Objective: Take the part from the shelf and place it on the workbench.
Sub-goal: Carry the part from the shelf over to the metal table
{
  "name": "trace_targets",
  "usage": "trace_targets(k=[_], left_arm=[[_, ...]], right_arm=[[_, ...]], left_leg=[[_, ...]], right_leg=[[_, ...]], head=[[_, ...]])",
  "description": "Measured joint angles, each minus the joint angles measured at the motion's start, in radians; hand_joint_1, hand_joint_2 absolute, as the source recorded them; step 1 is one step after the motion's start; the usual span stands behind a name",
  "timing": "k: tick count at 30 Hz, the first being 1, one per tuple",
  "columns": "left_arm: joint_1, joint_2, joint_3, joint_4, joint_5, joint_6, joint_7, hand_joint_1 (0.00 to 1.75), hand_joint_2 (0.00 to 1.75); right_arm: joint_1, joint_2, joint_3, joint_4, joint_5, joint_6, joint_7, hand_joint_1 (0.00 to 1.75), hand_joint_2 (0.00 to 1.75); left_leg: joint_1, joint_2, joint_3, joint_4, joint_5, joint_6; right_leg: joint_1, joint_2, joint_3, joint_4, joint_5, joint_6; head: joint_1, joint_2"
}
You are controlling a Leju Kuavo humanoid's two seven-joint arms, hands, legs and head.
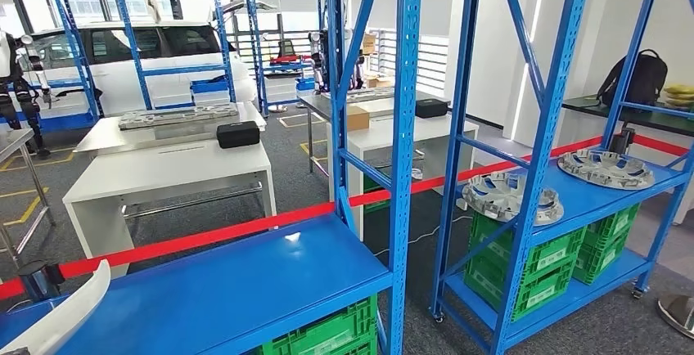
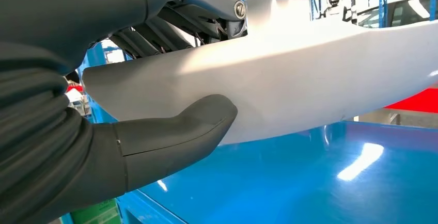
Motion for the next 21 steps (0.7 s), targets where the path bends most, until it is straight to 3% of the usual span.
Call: trace_targets(k=[3, 4, 6, 8, 9, 10, 11, 13, 15, 19, 21], left_arm=[[-0.001, -0.001, 0.000, -0.001, 0.001, -0.001, -0.012, 1.75, 1.75], [-0.001, -0.002, 0.000, -0.002, 0.002, 0.000, -0.017, 1.75, 1.75], [-0.001, -0.005, -0.001, -0.003, 0.005, 0.003, -0.029, 1.75, 1.75], [0.001, -0.006, -0.002, -0.003, 0.008, 0.005, -0.041, 1.75, 1.75], [0.003, -0.006, -0.003, -0.003, 0.008, 0.004, -0.046, 1.75, 1.75], [0.006, -0.007, -0.004, -0.003, 0.008, 0.004, -0.049, 1.75, 1.75], [0.008, -0.007, -0.005, -0.003, 0.008, 0.003, -0.051, 1.75, 1.75], [0.009, -0.008, -0.007, -0.003, 0.008, 0.000, -0.051, 1.75, 1.75], [0.008, -0.010, -0.008, -0.004, 0.008, -0.005, -0.048, 1.75, 1.75], [0.003, -0.017, -0.014, -0.005, 0.006, -0.018, -0.040, 1.75, 1.75], [-0.001, -0.018, -0.017, -0.004, 0.005, -0.022, -0.039, 1.75, 1.75]], right_arm=[[0.000, 0.001, 0.000, 0.000, 0.000, 0.000, 0.000, 0.00, 0.00], [0.000, 0.001, 0.000, 0.000, 0.000, 0.000, 0.000, 0.00, 0.00], [0.000, 0.001, 0.000, 0.000, 0.001, 0.000, 0.000, 0.00, 0.00], [0.000, 0.001, 0.000, 0.000, 0.001, 0.001, 0.000, 0.00, 0.00], [0.001, 0.001, 0.000, 0.000, 0.000, 0.001, 0.001, 0.00, 0.00], [0.001, 0.001, -0.001, 0.000, 0.000, 0.002, 0.002, 0.00, 0.00], [0.000, 0.001, -0.001, 0.000, 0.000, 0.003, 0.003, 0.00, 0.00], [-0.002, 0.001, -0.002, 0.000, -0.001, 0.003, 0.003, 0.00, 0.00], [-0.003, 0.001, -0.005, 0.000, -0.003, 0.002, 0.003, 0.00, 0.00], [0.000, 0.000, -0.017, 0.000, -0.010, -0.002, 0.000, 0.00, 0.00], [0.000, -0.001, -0.022, 0.000, -0.011, -0.003, -0.003, 0.00, 0.00]], left_leg=[[-0.003, 0.000, -0.008, -0.012, 0.012, 0.023], [-0.001, 0.001, -0.012, -0.014, 0.020, 0.032], [0.003, 0.004, -0.028, -0.017, 0.037, 0.046], [0.001, 0.004, -0.051, -0.013, 0.051, 0.052], [0.001, 0.004, -0.062, -0.011, 0.058, 0.053], [0.000, 0.004, -0.072, -0.007, 0.064, 0.052], [0.000, 0.004, -0.081, -0.003, 0.068, 0.050], [-0.001, 0.004, -0.095, 0.006, 0.074, 0.044], [-0.003, 0.005, -0.103, 0.013, 0.080, 0.034], [-0.001, 0.004, -0.113, 0.015, 0.084, 0.008], [0.002, 0.003, -0.141, 0.079, 0.031, -0.002]], right_leg=[[0.000, 0.000, -0.004, -0.004, 0.014, 0.019], [0.000, 0.000, -0.011, 0.006, 0.003, 0.024], [-0.001, 0.000, -0.047, 0.090, -0.062, 0.031], [0.000, 0.000, -0.097, 0.228, -0.141, 0.034], [0.000, 0.000, -0.107, 0.273, -0.159, 0.035], [0.000, 0.000, -0.098, 0.279, -0.159, 0.035], [0.000, 0.000, -0.066, 0.241, -0.144, 0.033], [0.001, 0.000, 0.029, 0.103, -0.106, 0.024], [0.005, 0.000, 0.077, 0.017, -0.088, 0.016], [0.006, 0.000, 0.071, 0.000, -0.066, -0.006], [0.001, -0.001, 0.061, -0.007, -0.050, -0.017]], head=[[0.001, 0.000], [0.003, 0.000], [0.005, 0.000], [0.007, 0.000], [0.008, 0.000], [0.008, 0.000], [0.009, 0.000], [0.010, 0.000], [0.009, 0.000], [0.007, 0.000], [0.004, 0.000]])
